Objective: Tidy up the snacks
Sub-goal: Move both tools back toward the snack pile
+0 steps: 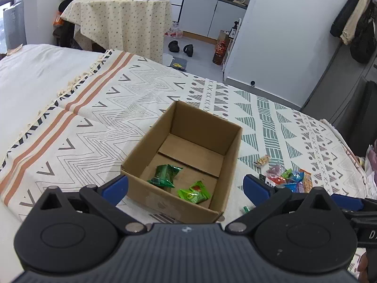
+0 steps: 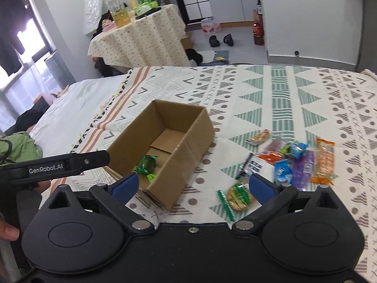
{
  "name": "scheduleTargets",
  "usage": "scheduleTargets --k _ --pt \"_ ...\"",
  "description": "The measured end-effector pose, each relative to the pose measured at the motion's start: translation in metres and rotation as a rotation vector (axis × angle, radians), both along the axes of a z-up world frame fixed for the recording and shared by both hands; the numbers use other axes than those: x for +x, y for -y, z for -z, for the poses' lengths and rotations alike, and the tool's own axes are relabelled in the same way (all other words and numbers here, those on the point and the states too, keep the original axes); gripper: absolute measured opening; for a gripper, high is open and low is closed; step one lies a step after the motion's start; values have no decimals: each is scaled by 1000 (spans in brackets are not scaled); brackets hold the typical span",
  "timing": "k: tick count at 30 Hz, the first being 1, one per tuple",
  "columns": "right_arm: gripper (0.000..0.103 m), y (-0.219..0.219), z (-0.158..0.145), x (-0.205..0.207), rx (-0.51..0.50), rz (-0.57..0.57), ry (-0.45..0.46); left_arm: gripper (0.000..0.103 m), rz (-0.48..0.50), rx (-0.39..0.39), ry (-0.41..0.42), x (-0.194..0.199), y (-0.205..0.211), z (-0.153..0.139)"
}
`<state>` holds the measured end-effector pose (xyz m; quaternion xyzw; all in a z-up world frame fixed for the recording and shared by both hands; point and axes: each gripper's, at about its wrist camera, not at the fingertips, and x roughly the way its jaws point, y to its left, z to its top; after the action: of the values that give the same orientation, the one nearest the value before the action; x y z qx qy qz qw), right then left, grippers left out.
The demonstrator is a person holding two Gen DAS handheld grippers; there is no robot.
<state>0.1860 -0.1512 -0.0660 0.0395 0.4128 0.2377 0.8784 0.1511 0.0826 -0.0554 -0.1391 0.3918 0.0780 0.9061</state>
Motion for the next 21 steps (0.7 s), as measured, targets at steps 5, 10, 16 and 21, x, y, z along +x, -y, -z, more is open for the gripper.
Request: scheduleTargets --k 5,10,16,21 --pt "103 16 0 -8 -28 33 33 103 36 12 3 -7 19 -3" --pt "103 39 2 -12 -15 53 18 103 68 10 3 -14 41 -7" --pt "103 66 3 -21 -1 72 18 103 91 19 -19 -16 65 -9" --pt "103 87 6 -28 9 92 16 103 117 31 -27 -20 84 -9"
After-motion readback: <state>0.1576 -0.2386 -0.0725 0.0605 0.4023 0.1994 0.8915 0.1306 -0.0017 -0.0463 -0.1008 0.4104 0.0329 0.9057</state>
